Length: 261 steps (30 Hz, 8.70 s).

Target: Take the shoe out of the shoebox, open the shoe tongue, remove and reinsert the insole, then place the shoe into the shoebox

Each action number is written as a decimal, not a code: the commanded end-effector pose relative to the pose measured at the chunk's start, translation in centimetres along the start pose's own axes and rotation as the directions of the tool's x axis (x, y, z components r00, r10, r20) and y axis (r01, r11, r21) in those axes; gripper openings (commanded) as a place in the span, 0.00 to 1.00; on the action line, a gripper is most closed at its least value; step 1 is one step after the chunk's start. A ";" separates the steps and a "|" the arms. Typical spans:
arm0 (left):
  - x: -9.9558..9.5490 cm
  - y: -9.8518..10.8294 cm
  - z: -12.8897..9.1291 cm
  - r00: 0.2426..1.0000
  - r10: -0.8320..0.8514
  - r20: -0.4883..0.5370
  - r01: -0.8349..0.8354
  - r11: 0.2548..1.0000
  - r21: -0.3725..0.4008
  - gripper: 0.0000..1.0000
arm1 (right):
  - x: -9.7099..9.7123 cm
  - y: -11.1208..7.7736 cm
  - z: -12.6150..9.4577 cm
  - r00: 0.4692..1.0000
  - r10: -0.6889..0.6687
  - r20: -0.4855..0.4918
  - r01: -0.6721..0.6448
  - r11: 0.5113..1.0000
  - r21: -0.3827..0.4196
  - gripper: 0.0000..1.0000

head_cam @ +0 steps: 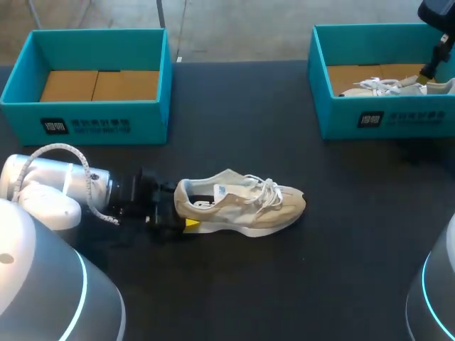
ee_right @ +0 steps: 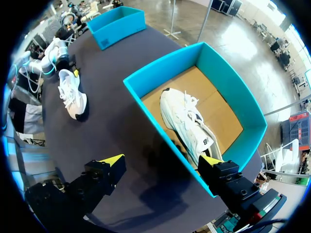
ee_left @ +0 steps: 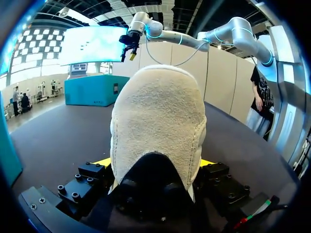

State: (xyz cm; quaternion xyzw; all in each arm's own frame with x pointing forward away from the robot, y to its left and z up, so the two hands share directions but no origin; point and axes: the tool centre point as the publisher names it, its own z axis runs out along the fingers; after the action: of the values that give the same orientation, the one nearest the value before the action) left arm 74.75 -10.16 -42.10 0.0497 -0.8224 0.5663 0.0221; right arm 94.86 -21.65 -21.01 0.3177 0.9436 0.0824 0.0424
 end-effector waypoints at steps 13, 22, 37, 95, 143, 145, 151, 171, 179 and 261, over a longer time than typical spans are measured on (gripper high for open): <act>-0.1 0.2 -0.8 1.000 0.001 -0.018 -0.001 1.000 -0.017 0.00 | 0.0 0.0 0.0 1.000 0.000 0.000 0.000 1.000 0.000 1.00; -0.1 0.2 -0.8 1.000 0.001 -0.018 -0.001 1.000 -0.017 0.00 | 0.0 0.0 0.0 1.000 0.000 0.000 0.000 1.000 0.000 1.00; -0.1 0.2 -0.8 1.000 0.001 -0.018 -0.001 1.000 -0.017 0.00 | 1.7 1.3 -0.2 0.995 0.103 -0.013 -0.103 0.994 -0.046 1.00; -0.1 0.2 -0.8 1.000 0.001 -0.018 -0.001 1.000 -0.017 0.00 | 21.1 13.4 2.8 0.841 0.522 -0.145 -0.531 0.847 -0.032 1.00; -0.1 0.2 -0.8 1.000 0.001 -0.018 -0.001 1.000 -0.017 0.00 | 35.5 17.7 3.4 0.762 0.647 0.029 -0.648 0.762 0.002 1.00; -0.1 0.2 -0.8 1.000 0.001 -0.018 -0.001 1.000 -0.017 0.00 | 36.3 18.1 3.6 0.758 0.652 0.034 -0.652 0.758 0.011 1.00; -0.1 0.2 -0.8 1.000 0.001 -0.018 -0.001 1.000 -0.017 0.00 | 38.7 18.9 4.6 0.748 0.661 0.065 -0.664 0.746 0.049 1.00; -0.1 0.2 -0.8 1.000 0.001 -0.018 -0.001 1.000 -0.017 0.00 | 44.0 20.0 9.0 0.734 0.672 0.095 -0.679 0.726 0.111 1.00; -0.1 0.2 -0.8 1.000 0.001 -0.018 -0.001 1.000 -0.017 0.00 | 45.1 20.5 10.7 0.697 0.702 0.146 -0.717 0.690 0.102 1.00; -0.1 0.2 -0.8 1.000 0.001 -0.018 -0.001 1.000 -0.017 0.00 | 41.5 17.3 14.6 0.465 0.733 0.496 -0.876 0.460 0.142 0.45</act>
State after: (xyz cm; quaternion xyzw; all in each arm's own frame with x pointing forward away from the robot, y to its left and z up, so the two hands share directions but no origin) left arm 74.79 -9.42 -42.01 0.0438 -0.8266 0.5603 0.0291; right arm 74.35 19.55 -33.75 0.7401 0.6438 -0.1590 0.1120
